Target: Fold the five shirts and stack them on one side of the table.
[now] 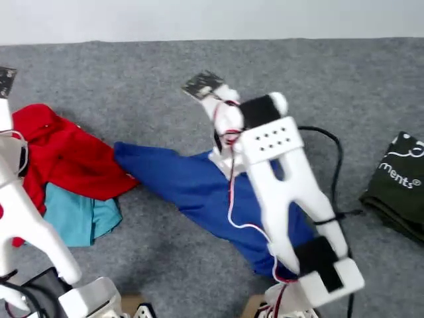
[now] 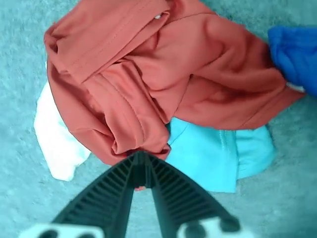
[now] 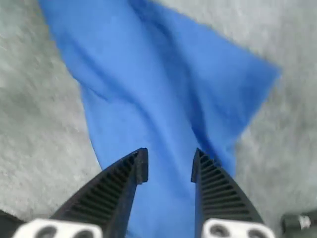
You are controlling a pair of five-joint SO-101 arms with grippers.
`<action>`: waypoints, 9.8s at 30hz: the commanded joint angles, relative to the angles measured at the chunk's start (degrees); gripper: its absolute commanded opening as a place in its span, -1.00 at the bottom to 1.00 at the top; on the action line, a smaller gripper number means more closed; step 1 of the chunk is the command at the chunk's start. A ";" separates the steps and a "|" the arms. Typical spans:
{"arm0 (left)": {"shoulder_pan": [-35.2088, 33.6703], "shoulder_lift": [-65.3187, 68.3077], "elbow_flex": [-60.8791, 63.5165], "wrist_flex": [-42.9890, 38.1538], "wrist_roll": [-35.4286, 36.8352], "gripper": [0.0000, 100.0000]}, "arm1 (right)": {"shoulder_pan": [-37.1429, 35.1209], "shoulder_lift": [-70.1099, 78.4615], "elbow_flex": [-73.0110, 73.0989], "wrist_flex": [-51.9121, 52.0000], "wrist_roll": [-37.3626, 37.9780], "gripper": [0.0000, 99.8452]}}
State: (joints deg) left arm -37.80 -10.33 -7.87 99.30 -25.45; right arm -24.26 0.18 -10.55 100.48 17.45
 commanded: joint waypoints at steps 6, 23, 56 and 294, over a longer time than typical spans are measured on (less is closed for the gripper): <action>0.53 -0.79 -0.04 1.14 12.13 -0.99 | 8.66 1.80 7.47 -4.44 -0.79 -0.78; 0.53 -0.18 -0.04 1.05 15.12 -0.99 | -6.99 19.47 7.21 -3.38 -0.97 -0.98; 0.53 -0.09 2.24 -0.53 11.60 -0.99 | 10.86 -3.82 22.59 -2.24 -7.30 -0.54; 77.89 83.69 -77.14 -3.43 14.51 -0.62 | 61.76 -33.63 48.53 -8.66 22.42 -0.98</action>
State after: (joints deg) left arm 39.03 73.54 -84.97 96.57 -11.38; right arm 36.92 -31.56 38.33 92.31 39.43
